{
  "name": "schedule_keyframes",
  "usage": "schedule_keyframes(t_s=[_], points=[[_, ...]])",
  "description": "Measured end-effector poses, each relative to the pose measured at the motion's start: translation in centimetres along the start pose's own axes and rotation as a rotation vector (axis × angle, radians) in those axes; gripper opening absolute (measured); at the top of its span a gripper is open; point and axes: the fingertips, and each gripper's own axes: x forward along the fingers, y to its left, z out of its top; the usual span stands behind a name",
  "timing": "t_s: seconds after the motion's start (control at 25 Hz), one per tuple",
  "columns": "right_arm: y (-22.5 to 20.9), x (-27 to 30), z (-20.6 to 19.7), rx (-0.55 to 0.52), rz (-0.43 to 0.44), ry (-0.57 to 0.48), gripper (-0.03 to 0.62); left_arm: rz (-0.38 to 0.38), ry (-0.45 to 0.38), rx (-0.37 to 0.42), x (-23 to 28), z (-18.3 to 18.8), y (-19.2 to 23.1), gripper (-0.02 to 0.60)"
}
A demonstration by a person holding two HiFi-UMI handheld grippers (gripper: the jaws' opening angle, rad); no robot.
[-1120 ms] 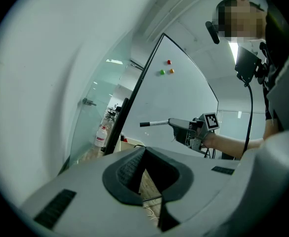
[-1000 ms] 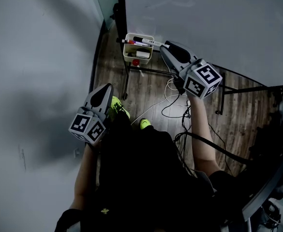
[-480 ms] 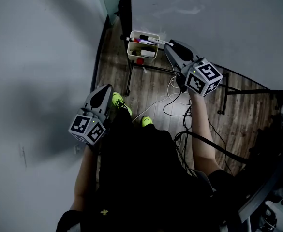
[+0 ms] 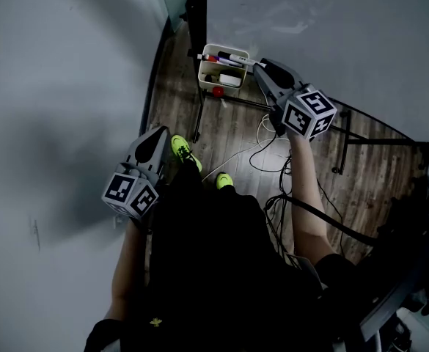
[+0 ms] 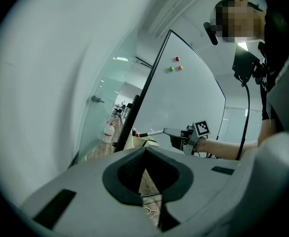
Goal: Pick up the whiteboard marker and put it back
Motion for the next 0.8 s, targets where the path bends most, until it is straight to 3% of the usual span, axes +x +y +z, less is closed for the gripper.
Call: schedule_keyframes(t_s=[0.8], points=[[-2.5, 1.5, -2.9, 0.081, -0.014, 0.032, 0.074, 0.030, 0.009, -0.002, -0.1, 0.2, 0.4, 0.032]])
